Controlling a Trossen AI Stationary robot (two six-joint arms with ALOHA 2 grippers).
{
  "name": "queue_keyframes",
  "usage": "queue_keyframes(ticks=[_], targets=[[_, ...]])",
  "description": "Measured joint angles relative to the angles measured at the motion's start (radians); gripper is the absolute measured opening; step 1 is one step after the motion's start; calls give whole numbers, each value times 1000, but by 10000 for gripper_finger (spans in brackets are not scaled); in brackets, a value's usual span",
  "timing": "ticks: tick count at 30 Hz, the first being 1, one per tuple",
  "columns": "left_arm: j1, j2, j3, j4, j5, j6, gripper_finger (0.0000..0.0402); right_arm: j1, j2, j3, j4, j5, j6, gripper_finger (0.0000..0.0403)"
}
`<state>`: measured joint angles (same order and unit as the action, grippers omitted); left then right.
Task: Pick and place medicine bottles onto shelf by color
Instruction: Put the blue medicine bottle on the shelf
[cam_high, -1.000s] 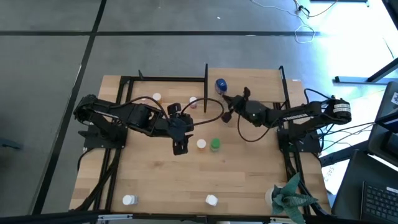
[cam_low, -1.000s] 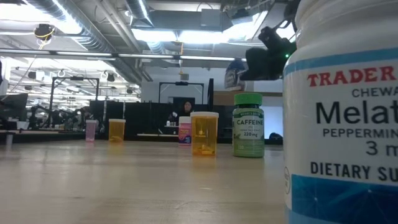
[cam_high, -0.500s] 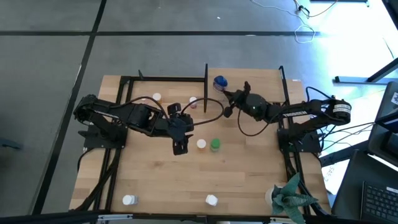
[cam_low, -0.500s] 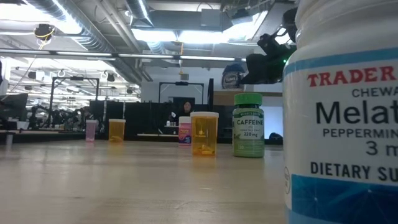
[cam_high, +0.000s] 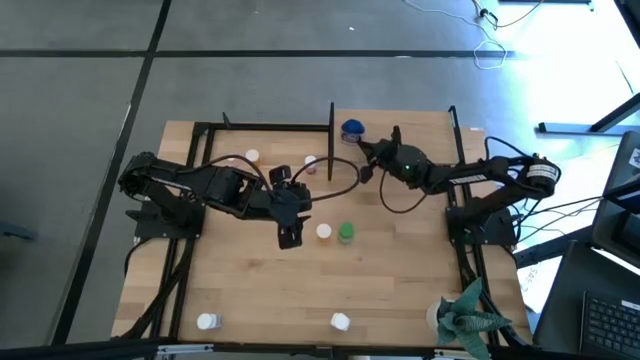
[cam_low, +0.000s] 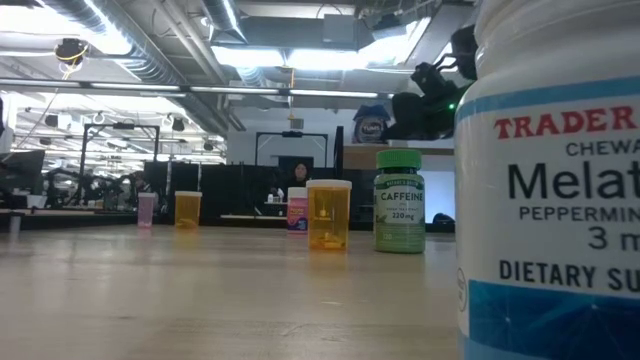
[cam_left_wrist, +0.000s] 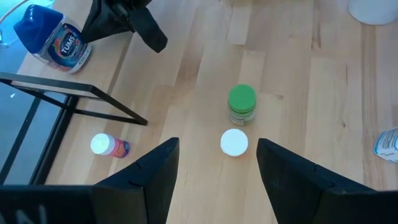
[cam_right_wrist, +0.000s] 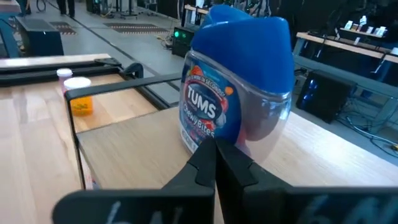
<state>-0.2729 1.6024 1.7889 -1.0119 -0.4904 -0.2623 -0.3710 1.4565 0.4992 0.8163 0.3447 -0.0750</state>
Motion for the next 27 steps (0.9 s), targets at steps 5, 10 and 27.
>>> queue_keyframes(ticks=[5, 10, 27], targets=[[7, 0, 0, 2, 0, 0, 210, -12, 30, 0, 45, 1, -8, 2], [14, 0, 0, 0, 0, 0, 210, -10, 34, 0, 41, -61, 3, 2], [14, 0, 0, 0, 0, 2, 210, -53, 34, 71, 1, -111, -12, 3]])
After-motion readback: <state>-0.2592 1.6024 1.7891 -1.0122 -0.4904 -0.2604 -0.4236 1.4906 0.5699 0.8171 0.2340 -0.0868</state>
